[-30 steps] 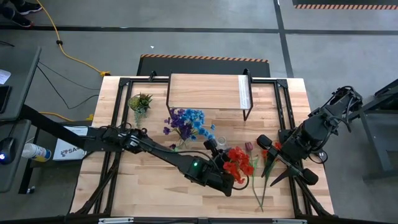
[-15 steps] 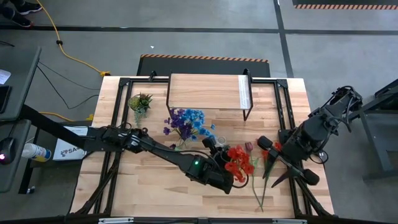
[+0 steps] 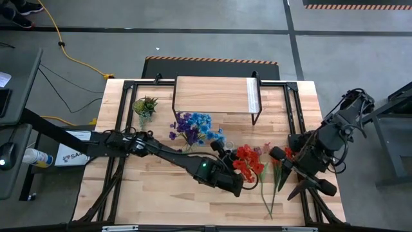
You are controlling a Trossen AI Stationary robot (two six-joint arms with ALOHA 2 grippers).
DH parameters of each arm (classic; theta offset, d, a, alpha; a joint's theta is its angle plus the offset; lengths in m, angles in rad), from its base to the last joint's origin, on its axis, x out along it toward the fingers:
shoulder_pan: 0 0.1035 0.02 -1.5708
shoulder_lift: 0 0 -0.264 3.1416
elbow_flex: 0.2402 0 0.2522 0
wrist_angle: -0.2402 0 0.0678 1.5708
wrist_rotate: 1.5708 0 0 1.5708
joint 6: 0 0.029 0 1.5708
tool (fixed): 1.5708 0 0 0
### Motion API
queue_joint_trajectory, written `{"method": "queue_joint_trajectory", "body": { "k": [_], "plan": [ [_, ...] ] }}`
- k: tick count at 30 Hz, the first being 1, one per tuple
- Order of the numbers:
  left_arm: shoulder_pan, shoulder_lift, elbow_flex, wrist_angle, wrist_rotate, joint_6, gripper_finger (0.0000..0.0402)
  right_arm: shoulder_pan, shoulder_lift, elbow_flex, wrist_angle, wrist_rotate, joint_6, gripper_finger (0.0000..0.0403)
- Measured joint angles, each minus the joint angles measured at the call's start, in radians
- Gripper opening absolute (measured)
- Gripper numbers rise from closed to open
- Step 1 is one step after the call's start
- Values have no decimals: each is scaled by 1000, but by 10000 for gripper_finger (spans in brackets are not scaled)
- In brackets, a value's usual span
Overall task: Pick and place flowers into a vace then onto a shelf
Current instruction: Put the left red flower into the right transparent crystal vase
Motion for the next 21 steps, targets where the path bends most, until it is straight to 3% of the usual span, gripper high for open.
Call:
{"method": "queue_joint_trajectory", "body": {
  "k": [21],
  "plan": [
    [7,0,0,-97,53,-108,41,57,0,0,-49,5,-21,139]
  ]
}}
